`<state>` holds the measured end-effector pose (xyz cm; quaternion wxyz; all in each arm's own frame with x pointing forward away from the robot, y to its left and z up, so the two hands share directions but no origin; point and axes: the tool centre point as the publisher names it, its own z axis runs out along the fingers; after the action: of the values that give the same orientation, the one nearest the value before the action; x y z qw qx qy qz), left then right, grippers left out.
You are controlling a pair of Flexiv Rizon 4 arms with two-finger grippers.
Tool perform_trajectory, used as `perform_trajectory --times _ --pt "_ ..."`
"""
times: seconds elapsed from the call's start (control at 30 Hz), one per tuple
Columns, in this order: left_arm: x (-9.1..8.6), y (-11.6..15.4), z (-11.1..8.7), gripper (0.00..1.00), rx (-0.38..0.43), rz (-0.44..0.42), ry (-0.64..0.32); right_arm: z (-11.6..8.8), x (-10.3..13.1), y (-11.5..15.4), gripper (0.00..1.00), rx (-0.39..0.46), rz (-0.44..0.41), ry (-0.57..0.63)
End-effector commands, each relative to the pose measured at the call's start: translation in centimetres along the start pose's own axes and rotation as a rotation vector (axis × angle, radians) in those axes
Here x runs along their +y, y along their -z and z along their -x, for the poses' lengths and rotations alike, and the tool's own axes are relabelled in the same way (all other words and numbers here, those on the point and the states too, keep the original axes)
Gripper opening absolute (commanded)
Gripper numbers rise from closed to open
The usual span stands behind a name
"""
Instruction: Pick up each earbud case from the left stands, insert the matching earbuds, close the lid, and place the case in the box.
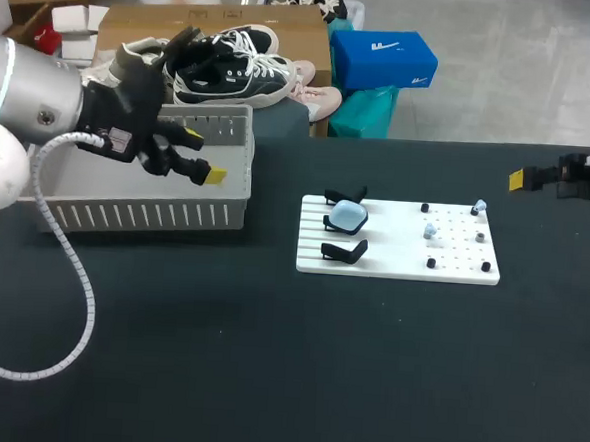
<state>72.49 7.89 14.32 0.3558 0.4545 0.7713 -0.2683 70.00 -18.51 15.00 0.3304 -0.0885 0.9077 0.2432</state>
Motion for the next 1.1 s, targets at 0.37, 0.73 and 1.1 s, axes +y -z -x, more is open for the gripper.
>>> perform_trajectory --times 0.37,0.73,1.1 --pt "-0.4 -5.4 2.4 1.0 0.065 -0.225 -0.203 0.0 0.0 0.0 1.0 0.0 0.0 0.0" --pt "-1.5 -8.1 1.7 1.0 0.036 -0.25 -0.257 0.0 0.0 0.0 1.0 0.0 0.0 0.0" --pt "-3.0 -10.4 1.9 1.0 -0.01 -0.249 -0.313 0.0 0.0 0.0 1.0 0.0 0.0 0.0"
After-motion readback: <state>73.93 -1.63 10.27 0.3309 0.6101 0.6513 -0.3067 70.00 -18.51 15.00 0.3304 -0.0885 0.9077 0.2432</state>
